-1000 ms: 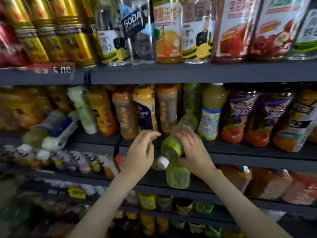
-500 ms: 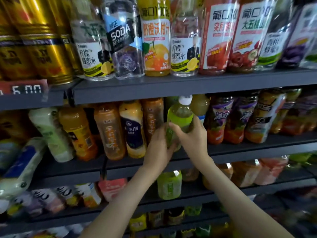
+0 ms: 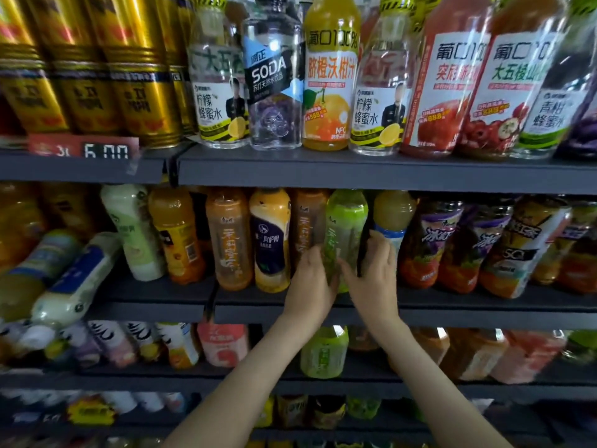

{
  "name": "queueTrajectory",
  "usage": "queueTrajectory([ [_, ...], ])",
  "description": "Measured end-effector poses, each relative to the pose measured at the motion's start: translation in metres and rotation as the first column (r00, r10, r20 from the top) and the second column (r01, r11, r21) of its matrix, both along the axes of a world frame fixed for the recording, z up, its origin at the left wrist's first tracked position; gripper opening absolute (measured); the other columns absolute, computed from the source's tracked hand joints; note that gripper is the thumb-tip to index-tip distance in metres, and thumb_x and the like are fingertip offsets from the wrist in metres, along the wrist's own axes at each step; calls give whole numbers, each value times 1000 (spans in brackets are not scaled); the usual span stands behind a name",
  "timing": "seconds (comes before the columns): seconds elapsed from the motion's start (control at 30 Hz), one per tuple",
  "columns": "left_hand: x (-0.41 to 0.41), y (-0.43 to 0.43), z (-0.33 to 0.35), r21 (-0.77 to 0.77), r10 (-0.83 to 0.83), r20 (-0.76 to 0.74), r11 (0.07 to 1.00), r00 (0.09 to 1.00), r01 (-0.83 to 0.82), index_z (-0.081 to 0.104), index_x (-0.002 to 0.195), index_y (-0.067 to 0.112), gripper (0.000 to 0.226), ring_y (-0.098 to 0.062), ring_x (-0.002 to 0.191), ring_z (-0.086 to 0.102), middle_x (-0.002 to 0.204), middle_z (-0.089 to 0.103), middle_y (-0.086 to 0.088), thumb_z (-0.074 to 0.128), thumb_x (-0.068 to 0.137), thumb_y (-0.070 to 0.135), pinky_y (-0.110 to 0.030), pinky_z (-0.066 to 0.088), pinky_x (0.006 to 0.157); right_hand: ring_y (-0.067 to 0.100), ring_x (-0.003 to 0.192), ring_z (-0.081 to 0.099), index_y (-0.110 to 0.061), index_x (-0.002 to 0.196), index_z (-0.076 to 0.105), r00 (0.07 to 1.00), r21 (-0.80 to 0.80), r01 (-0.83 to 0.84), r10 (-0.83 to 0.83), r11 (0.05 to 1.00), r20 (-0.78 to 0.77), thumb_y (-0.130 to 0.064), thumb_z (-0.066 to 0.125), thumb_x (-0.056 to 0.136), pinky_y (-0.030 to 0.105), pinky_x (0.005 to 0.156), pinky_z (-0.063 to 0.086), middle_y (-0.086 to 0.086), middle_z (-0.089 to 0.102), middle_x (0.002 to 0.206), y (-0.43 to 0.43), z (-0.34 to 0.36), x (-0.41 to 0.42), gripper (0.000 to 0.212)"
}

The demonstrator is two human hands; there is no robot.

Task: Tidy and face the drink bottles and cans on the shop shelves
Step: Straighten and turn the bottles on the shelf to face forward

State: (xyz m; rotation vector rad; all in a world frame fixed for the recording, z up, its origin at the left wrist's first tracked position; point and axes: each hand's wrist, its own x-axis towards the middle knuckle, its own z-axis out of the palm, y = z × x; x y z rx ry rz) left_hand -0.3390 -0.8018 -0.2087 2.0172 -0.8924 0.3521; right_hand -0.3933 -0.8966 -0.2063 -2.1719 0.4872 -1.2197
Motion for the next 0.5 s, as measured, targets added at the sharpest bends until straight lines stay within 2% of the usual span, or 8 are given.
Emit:
queueTrajectory([
  [0.07,-2,17,-2,-4,17,-4,1000,1000,-17,43,132,6,50,-23,112,54,124,51,-12,63,87,17,-24,44,90,22,109,45,1,126,40,993,-63,46,-39,997,113,-9,76,76,23,95,39,17,49,115,18,-2,-6,62],
  [0.13,-2,44,-4,-30,50,0,998,999,-50,46,130,6,46,-22,110,54,122,53,-11,62,89,18,-21,43,90,20,99,44,-6,122,39,981,-117,3,20,993,192,-5,74,77,17,90,34,14,46,106,44,-2,-7,57],
  [0.2,0,78,-7,-43,91,51,995,995,-89,48,127,8,42,-19,107,54,119,55,-8,61,89,20,-14,38,85,15,96,42,-13,119,38,964,-162,-121,155,979,216,-5,70,80,15,87,34,0,38,108,72,-5,-1,52],
  [0.27,5,117,-6,-62,146,54,988,988,-142,48,126,11,38,-16,107,53,120,55,-5,58,91,22,-13,37,83,10,98,42,-18,120,37,934,-159,-261,291,952,209,-3,67,81,18,86,38,-14,30,109,106,-10,11,52],
  [0.3,8,138,-5,-74,173,51,983,984,-169,48,125,12,37,-14,108,53,119,55,-3,57,91,21,-13,38,85,9,99,43,-18,121,37,913,-146,-327,352,934,206,-2,67,81,20,87,40,-15,30,110,124,-12,19,53],
  [0.33,12,159,-3,-87,201,56,977,978,-196,49,125,12,35,-12,108,52,118,55,-2,56,91,21,-13,38,87,9,102,44,-18,122,37,891,-139,-386,408,912,200,-2,66,82,20,89,41,-12,33,112,142,-15,27,52],
  [0.4,22,203,0,-92,262,82,963,962,-255,50,123,14,30,-4,106,49,114,53,3,52,93,21,-7,36,89,7,107,43,-18,125,36,853,-136,-486,502,864,141,-7,62,85,13,94,38,-3,40,114,178,-20,45,48],
  [0.5,43,273,5,-100,336,123,940,934,-325,51,121,16,27,6,101,44,111,48,9,47,95,21,-2,35,86,0,115,35,-21,132,33,785,-82,-620,616,781,-72,-2,58,86,1,97,23,1,43,120,229,-27,79,56],
])
